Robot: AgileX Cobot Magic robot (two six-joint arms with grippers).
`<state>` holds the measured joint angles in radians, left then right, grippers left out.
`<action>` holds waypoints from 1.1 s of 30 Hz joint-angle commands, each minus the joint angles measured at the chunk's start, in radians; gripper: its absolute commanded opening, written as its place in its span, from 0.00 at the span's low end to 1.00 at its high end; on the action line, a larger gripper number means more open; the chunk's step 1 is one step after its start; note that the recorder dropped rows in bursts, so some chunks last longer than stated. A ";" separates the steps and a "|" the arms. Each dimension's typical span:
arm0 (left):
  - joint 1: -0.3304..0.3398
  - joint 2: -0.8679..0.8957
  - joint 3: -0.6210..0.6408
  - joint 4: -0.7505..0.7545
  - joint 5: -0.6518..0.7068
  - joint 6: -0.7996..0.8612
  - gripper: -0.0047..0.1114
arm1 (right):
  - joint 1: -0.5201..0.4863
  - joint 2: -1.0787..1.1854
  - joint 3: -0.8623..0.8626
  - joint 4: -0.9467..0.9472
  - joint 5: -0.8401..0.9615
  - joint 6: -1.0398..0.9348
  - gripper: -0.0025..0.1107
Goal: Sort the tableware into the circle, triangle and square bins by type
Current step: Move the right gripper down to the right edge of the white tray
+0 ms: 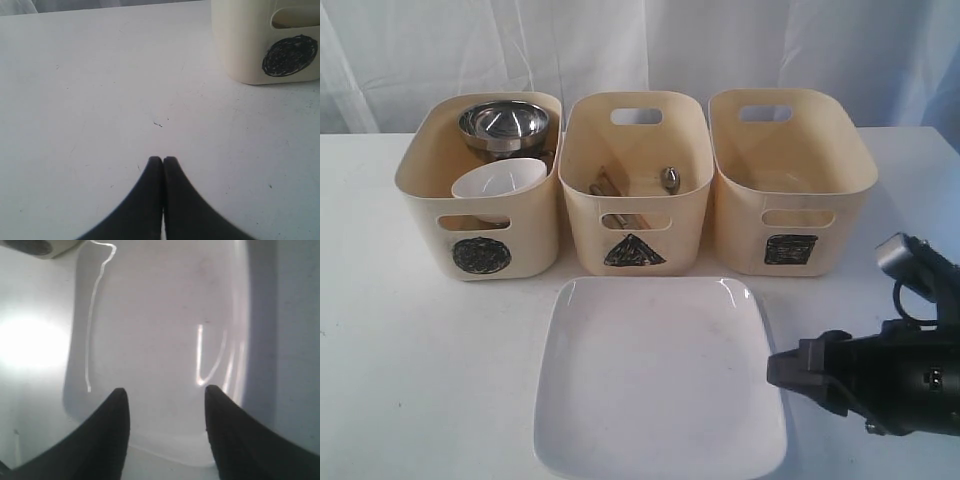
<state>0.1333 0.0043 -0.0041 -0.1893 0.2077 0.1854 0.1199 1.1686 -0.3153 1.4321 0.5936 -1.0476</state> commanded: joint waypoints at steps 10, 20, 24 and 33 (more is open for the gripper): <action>-0.005 -0.004 0.004 -0.010 0.002 -0.006 0.04 | -0.002 0.229 0.001 0.312 -0.002 -0.395 0.61; -0.005 -0.004 0.004 -0.010 0.002 -0.006 0.04 | -0.053 0.388 -0.090 0.312 -0.014 -0.419 0.61; -0.005 -0.004 0.004 -0.010 0.002 -0.006 0.04 | -0.053 0.447 -0.134 0.312 -0.012 -0.434 0.58; -0.005 -0.004 0.004 -0.010 0.002 -0.006 0.04 | -0.053 0.615 -0.228 0.312 0.045 -0.484 0.57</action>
<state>0.1333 0.0043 -0.0041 -0.1893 0.2077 0.1854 0.0740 1.7553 -0.5317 1.7505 0.6385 -1.5107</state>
